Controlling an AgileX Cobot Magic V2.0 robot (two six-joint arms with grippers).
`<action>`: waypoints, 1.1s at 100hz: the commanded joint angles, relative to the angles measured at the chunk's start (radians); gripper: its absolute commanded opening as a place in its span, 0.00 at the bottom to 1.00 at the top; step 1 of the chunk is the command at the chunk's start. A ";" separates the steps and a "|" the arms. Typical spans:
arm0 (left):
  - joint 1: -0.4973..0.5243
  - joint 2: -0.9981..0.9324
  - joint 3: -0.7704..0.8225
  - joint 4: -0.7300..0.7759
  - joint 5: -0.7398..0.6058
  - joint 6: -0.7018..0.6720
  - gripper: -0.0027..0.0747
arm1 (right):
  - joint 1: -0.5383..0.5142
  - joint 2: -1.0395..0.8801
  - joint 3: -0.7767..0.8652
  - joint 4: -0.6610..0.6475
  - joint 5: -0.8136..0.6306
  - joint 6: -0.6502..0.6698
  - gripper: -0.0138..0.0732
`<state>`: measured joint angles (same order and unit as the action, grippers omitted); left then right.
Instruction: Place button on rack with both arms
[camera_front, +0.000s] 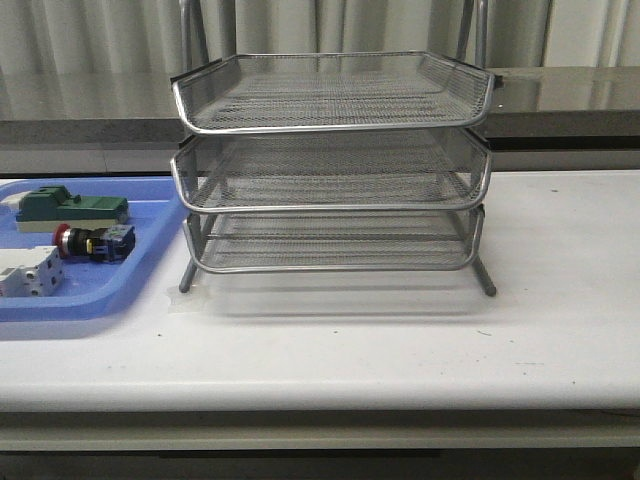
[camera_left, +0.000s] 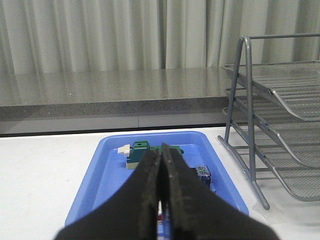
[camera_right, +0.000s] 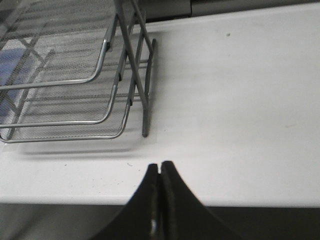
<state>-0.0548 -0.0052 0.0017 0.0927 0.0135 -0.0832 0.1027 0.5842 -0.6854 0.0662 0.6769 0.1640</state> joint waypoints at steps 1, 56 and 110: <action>-0.006 -0.032 0.047 -0.010 -0.079 -0.011 0.01 | 0.002 0.080 -0.047 0.069 -0.068 0.000 0.09; -0.006 -0.032 0.047 -0.010 -0.079 -0.011 0.01 | 0.002 0.387 -0.047 0.497 -0.108 -0.001 0.27; -0.006 -0.032 0.047 -0.010 -0.079 -0.011 0.01 | 0.008 0.622 -0.047 0.836 -0.264 -0.278 0.53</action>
<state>-0.0548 -0.0052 0.0017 0.0927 0.0135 -0.0832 0.1108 1.1802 -0.6953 0.7730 0.4777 -0.0114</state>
